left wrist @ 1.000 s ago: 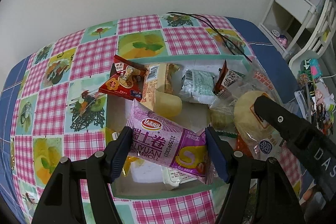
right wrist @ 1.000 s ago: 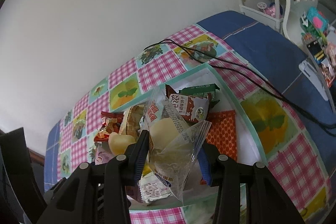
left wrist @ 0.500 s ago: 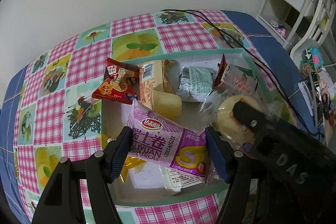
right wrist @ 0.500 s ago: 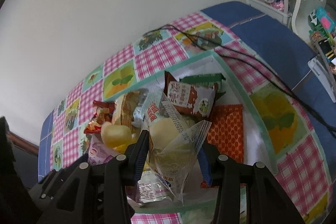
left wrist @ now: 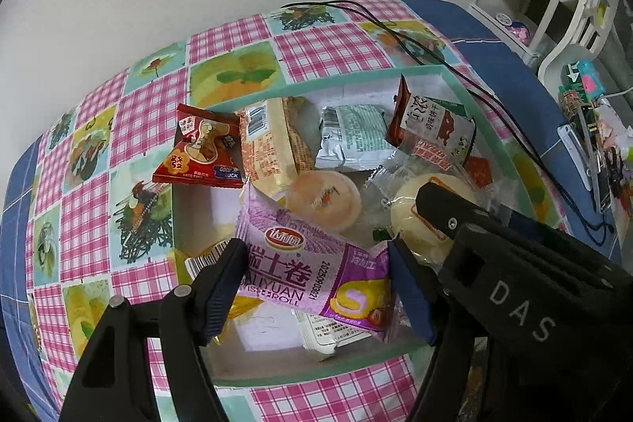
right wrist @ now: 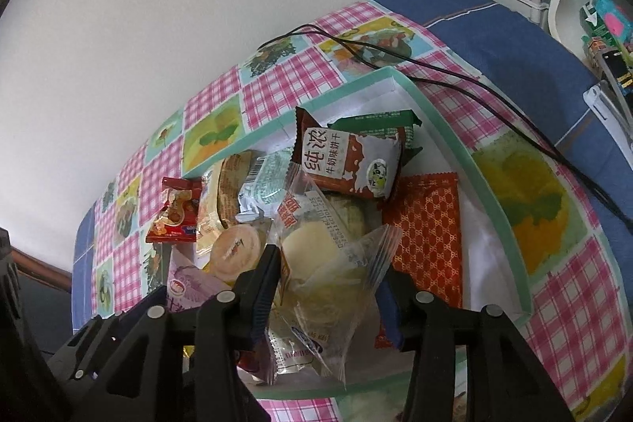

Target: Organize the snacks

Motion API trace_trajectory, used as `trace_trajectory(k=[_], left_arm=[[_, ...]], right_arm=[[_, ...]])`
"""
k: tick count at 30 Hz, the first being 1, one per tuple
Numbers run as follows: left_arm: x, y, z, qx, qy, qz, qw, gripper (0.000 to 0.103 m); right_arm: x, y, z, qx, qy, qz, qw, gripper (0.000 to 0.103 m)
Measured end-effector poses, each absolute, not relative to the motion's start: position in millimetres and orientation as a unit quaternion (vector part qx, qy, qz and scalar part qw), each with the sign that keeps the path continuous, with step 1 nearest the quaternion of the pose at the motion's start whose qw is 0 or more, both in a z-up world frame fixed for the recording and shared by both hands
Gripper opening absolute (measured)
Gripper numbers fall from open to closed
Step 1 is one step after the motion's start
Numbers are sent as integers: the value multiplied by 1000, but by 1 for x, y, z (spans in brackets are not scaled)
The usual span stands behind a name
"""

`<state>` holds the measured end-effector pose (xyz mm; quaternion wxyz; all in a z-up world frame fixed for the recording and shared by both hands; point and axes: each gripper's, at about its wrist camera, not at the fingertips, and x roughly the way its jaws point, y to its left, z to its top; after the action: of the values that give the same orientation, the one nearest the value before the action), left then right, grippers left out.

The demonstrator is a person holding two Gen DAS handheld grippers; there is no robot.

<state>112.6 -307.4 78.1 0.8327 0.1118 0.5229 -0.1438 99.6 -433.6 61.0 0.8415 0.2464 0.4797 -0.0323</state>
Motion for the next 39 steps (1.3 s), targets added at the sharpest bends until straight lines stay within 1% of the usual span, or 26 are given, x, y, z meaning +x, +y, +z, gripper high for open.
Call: trace_trajectory(k=[6, 9, 14, 17, 18, 19, 20, 21, 24, 27, 32, 36, 39], left_arm=[[113, -309, 74, 121, 527, -147, 828, 78], [113, -309, 72, 123, 531, -148, 825, 82], [113, -309, 69, 131, 532, -148, 823, 86], [113, -308, 70, 129, 533, -149, 823, 87], [113, -308, 70, 127, 533, -150, 823, 88], [113, -307, 71, 125, 533, -151, 823, 89], [113, -307, 73, 124, 533, -148, 824, 96], [114, -306, 74, 124, 532, -146, 825, 99], [116, -303, 77, 111, 533, -145, 826, 99], [117, -296, 82, 98, 535, -144, 827, 99], [121, -280, 90, 75, 536, -127, 831, 99], [129, -257, 92, 55, 539, -87, 836, 99], [134, -238, 93, 30, 536, -60, 841, 99]], right_arm=[[100, -435, 59, 245, 485, -41, 838, 59], [99, -436, 58, 243, 487, -47, 837, 68], [99, -437, 57, 243, 490, -54, 836, 73], [98, -438, 58, 240, 489, -60, 836, 79], [98, -438, 58, 240, 488, -61, 837, 82], [97, -438, 59, 239, 487, -62, 838, 84], [97, -439, 59, 238, 485, -63, 839, 86], [97, -439, 60, 237, 484, -64, 840, 86], [96, -439, 64, 235, 478, -66, 844, 88], [95, -440, 68, 234, 474, -67, 847, 95], [93, -443, 72, 236, 465, -71, 850, 96], [92, -444, 72, 234, 462, -74, 852, 103], [93, -442, 73, 231, 461, -74, 854, 103]])
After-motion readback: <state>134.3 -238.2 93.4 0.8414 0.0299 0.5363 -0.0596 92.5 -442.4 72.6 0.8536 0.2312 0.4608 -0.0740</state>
